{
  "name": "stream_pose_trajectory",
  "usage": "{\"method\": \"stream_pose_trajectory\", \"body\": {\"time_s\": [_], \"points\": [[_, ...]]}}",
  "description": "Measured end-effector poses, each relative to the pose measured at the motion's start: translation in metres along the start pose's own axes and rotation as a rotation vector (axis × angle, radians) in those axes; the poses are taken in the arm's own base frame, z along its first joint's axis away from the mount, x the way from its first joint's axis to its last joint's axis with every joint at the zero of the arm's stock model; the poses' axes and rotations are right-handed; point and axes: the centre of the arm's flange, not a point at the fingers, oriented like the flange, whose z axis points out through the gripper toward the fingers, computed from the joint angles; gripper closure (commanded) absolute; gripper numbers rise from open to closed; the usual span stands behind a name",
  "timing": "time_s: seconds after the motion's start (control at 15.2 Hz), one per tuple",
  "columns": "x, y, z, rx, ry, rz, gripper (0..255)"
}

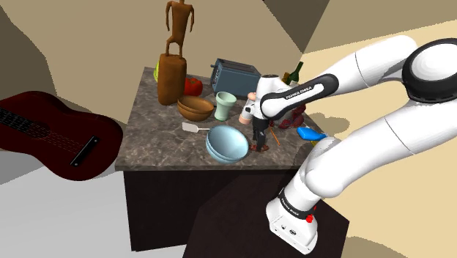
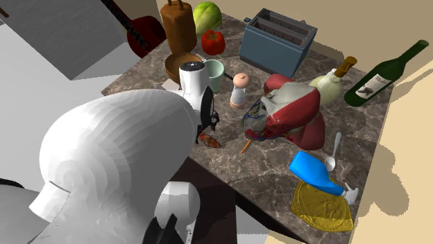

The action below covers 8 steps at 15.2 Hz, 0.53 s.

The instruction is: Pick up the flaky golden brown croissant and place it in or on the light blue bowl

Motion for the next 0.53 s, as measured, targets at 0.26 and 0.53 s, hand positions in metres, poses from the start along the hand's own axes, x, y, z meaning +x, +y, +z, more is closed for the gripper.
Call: {"method": "stream_pose_trajectory", "body": {"time_s": [0.26, 0.53], "points": [[0.0006, -0.0003, 0.0126, 0.0, 0.0, -0.001, 0], [0.0005, -0.0006, 0.0133, -0.001, 0.001, -0.001, 0]]}}
